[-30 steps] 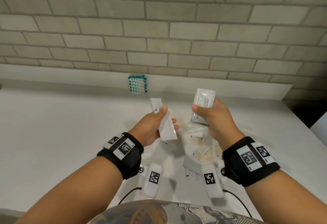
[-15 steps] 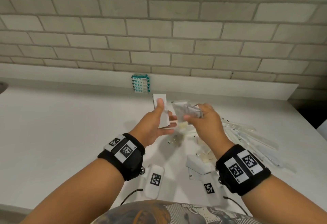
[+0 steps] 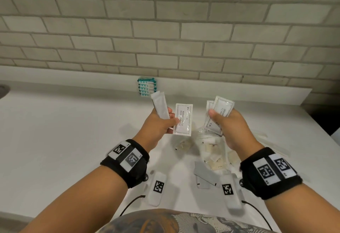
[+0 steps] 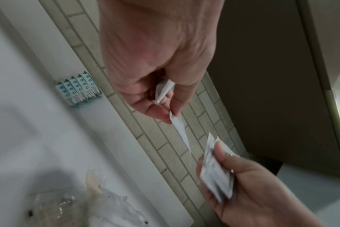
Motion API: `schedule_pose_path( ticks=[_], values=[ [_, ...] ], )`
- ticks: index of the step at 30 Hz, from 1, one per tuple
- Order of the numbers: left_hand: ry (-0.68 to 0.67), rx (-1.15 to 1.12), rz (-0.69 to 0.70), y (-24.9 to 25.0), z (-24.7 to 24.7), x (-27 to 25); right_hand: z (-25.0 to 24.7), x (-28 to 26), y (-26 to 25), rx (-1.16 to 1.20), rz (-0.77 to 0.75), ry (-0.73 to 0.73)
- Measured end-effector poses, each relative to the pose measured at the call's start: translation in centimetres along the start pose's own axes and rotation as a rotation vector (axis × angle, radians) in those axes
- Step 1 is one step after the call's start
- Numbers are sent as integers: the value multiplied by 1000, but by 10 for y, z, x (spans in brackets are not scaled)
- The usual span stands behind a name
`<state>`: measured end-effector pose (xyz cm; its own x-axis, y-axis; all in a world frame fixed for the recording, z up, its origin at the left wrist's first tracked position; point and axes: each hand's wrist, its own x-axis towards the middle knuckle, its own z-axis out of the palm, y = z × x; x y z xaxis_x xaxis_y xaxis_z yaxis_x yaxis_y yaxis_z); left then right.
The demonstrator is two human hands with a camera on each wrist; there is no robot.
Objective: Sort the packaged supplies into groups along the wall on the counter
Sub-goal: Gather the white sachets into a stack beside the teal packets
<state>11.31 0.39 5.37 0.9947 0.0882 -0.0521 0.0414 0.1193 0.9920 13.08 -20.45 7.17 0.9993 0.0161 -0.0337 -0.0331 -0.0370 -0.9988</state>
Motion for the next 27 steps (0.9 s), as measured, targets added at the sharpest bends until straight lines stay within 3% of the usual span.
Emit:
schedule_pose_path(
  ticks=[2, 6, 11, 13, 18, 23, 27],
  values=[
    [-9, 71, 22, -2, 2, 0, 1, 2, -2, 98, 12, -76],
    [-129, 162, 60, 0, 7, -3, 11, 4, -2, 28, 9, -239],
    [-200, -8, 2, 1, 9, -4, 24, 0, 3, 230, -22, -77],
    [-223, 20, -34, -2, 8, -7, 22, -1, 5, 246, -5, -79],
    [-127, 196, -66, 4, -4, -4, 9, -5, -7, -421, -92, -186],
    [-292, 251, -48, 15, 3, -10, 19, -13, -17, -644, -134, -478],
    [-263, -49, -151, 18, 0, -13, 20, -11, -7, -556, -130, -293]
  ],
)
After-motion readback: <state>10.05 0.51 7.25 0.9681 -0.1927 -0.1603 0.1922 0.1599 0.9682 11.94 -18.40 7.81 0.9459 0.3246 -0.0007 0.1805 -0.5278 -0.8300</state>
